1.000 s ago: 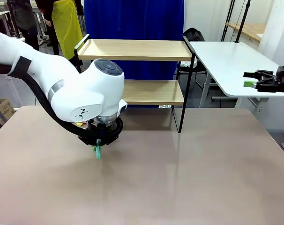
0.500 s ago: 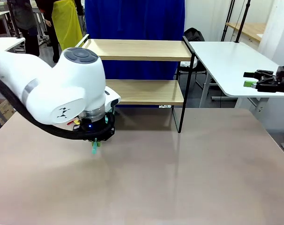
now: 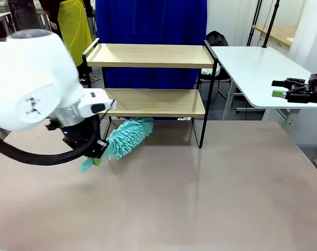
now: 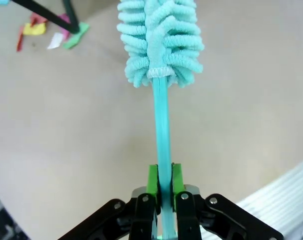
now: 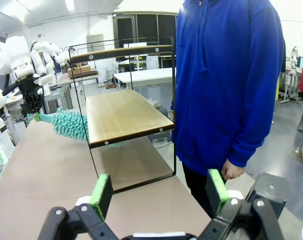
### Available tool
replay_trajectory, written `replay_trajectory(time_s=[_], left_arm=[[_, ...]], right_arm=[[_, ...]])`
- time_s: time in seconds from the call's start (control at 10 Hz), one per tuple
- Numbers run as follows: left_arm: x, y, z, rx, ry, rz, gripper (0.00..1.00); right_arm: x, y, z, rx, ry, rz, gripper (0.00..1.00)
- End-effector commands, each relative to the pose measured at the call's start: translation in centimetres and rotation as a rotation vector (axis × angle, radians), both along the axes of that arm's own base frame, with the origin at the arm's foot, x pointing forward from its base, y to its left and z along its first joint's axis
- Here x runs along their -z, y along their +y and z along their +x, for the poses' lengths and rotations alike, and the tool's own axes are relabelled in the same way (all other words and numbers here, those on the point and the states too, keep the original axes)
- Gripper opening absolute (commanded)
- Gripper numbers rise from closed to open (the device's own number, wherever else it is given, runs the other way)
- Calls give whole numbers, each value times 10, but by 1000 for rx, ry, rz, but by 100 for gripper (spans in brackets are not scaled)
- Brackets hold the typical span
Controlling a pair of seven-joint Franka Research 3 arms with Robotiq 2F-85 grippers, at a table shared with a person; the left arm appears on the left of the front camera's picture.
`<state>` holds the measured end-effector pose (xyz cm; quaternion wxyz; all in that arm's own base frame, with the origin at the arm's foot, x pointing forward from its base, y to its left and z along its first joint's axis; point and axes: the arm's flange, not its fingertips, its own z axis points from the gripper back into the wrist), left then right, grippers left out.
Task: Clean the shelf.
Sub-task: Clean the specific section of the Shelf indicated by the human with the Duster.
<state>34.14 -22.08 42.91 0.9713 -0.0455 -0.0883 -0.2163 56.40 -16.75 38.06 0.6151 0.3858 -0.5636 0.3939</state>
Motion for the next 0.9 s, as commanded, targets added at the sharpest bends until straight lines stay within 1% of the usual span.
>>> replay_trajectory(time_s=[0.0, 0.1, 0.2, 0.3, 0.4, 0.5, 0.6, 0.7, 0.8], left_arm=[[-8, 36, -12, 187, 49, -46, 13], [-11, 55, -19, 310, 36, -128, 13], [-16, 66, -26, 408, 7, -178, 13], [-23, 79, -33, 491, 34, -209, 13], [-38, 91, -38, 492, 88, -200, 13], [-64, 104, -47, 493, 117, -170, 13], [-95, 113, -58, 491, 161, -88, 13], [-121, 117, -66, 557, 177, -22, 13], [-149, 122, -72, 569, 281, 17, 13]], right_arm=[[-3, 2, 0, 2, 10, -8, 100], [-3, 2, 0, 2, 10, -8, 100], [-3, 2, 0, 2, 10, -8, 100], [-3, 2, 0, 2, 10, -8, 100], [-3, 2, 0, 2, 10, -8, 100], [-3, 2, 0, 2, 10, -8, 100], [-3, 2, 0, 2, 10, -8, 100], [-3, 2, 0, 2, 10, -8, 100], [-3, 2, 0, 2, 10, -8, 100]])
